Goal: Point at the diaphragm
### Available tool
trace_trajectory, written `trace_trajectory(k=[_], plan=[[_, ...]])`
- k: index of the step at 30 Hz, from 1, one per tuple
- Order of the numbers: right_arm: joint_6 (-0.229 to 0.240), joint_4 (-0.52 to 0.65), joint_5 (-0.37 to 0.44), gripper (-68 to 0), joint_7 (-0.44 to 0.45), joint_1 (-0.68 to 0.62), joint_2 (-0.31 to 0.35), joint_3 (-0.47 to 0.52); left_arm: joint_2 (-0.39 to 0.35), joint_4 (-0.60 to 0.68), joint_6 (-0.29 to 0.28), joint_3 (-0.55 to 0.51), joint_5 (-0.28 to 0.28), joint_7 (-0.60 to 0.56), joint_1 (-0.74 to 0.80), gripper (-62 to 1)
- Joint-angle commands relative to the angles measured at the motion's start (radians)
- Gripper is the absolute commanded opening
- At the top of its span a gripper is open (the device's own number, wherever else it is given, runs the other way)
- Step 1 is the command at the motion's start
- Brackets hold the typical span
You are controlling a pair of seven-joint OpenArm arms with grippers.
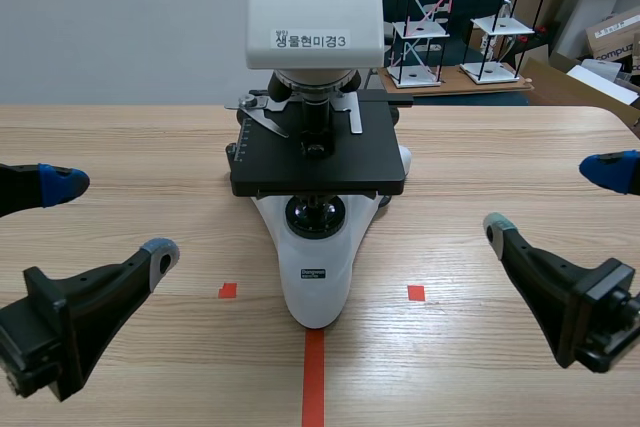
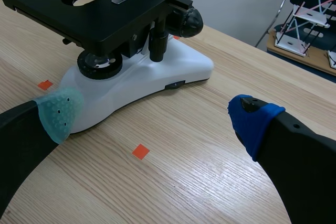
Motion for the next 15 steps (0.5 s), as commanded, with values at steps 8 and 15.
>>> trace_trajectory(k=[8, 15], plan=[[-0.003, 0.01, 0.008, -7.1, 0.038, 0.009, 0.0, 0.008, 0.005, 0.018, 0.002, -0.003, -0.01, -0.014, 0.003, 1.4], [-0.003, 0.01, 0.008, -7.1, 0.036, 0.009, 0.0, 0.008, 0.005, 0.018, 0.002, -0.003, -0.01, -0.014, 0.003, 1.4]])
